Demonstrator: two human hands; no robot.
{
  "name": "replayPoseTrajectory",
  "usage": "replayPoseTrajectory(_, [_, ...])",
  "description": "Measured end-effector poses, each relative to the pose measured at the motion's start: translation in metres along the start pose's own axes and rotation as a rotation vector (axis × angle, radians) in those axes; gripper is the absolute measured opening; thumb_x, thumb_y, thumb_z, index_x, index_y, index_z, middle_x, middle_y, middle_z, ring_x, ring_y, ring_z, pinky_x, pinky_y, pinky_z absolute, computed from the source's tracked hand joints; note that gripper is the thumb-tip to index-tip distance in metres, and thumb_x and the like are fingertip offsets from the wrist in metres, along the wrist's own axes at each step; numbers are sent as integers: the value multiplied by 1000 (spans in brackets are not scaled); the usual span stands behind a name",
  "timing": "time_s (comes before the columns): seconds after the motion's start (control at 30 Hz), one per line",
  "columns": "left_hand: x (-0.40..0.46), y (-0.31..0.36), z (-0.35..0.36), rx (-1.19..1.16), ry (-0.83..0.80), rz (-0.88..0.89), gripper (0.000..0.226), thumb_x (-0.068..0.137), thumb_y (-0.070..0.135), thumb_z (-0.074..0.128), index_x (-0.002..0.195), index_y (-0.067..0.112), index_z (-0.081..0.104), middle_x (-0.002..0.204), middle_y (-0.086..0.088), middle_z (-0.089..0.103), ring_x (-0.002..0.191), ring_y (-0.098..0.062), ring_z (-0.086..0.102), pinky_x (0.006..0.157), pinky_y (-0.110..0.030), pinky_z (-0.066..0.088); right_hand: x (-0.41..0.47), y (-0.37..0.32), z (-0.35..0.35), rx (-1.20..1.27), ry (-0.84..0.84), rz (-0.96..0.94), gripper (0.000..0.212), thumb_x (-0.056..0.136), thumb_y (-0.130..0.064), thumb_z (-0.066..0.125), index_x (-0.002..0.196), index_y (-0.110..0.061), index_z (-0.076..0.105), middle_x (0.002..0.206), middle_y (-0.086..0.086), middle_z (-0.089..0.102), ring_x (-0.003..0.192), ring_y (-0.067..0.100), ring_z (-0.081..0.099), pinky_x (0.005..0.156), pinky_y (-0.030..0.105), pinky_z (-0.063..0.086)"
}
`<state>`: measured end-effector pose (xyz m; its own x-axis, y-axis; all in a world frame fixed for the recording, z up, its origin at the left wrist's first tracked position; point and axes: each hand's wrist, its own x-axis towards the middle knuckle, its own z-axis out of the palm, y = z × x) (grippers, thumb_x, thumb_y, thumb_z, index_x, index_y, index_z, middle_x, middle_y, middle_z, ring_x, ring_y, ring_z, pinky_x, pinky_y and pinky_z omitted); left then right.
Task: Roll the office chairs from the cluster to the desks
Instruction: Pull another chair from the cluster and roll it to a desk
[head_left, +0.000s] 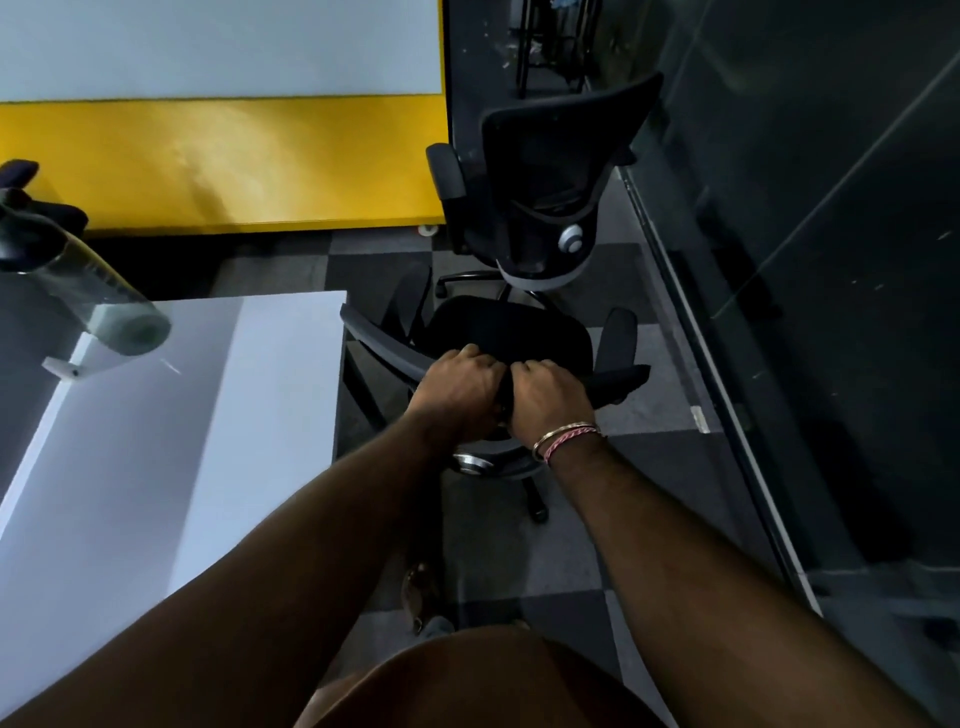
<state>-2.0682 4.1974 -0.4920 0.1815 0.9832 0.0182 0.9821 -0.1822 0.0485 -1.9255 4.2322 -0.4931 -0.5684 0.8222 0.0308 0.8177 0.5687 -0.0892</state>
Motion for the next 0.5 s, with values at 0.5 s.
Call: replayPoseTrajectory(0.5, [37,-56,8,208,-301,35,32,91,56,66,104,28,67,91,4,67,77,-17,64,72,-37,58,56,-20,23,3,-147,-5,30,76,-45,67,95,-21,66,93,2,69,87,26,67,71,35,54])
